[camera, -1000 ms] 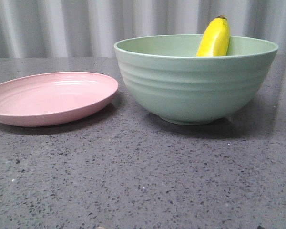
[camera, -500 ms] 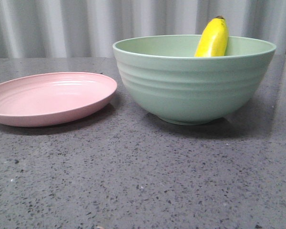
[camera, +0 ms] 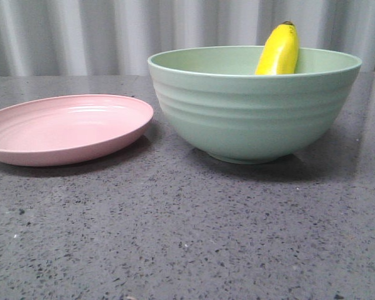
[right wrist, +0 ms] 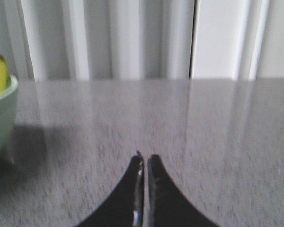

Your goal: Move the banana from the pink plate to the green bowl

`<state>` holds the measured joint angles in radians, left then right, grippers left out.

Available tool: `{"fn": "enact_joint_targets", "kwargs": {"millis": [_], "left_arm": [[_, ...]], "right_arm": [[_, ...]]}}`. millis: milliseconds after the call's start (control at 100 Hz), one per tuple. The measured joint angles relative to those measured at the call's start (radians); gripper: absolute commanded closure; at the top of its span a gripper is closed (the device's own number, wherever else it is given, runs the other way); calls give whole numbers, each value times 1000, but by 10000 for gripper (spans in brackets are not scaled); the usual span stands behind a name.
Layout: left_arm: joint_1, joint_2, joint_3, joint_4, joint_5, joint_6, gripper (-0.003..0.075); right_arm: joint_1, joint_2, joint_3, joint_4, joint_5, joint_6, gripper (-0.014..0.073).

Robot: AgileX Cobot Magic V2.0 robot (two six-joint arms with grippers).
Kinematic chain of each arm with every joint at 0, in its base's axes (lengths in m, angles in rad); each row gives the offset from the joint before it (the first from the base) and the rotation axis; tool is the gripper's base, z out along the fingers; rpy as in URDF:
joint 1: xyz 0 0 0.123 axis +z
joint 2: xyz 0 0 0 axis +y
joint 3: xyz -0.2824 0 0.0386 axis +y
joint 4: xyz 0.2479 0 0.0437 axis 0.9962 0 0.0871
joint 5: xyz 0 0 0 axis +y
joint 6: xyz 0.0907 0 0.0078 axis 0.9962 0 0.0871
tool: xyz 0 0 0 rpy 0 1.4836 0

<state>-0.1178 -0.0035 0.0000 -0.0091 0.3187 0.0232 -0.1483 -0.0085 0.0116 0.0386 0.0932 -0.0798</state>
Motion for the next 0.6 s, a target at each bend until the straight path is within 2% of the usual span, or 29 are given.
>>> {"fn": "enact_joint_targets", "kwargs": {"millis": [280, 600], "left_arm": [[0, 0, 0, 0, 0, 0, 741], [0, 0, 0, 0, 0, 0, 741]], "right_arm": [[0, -1, 0, -16, 230, 2, 665], [0, -1, 0, -17, 232, 5, 665]]}}
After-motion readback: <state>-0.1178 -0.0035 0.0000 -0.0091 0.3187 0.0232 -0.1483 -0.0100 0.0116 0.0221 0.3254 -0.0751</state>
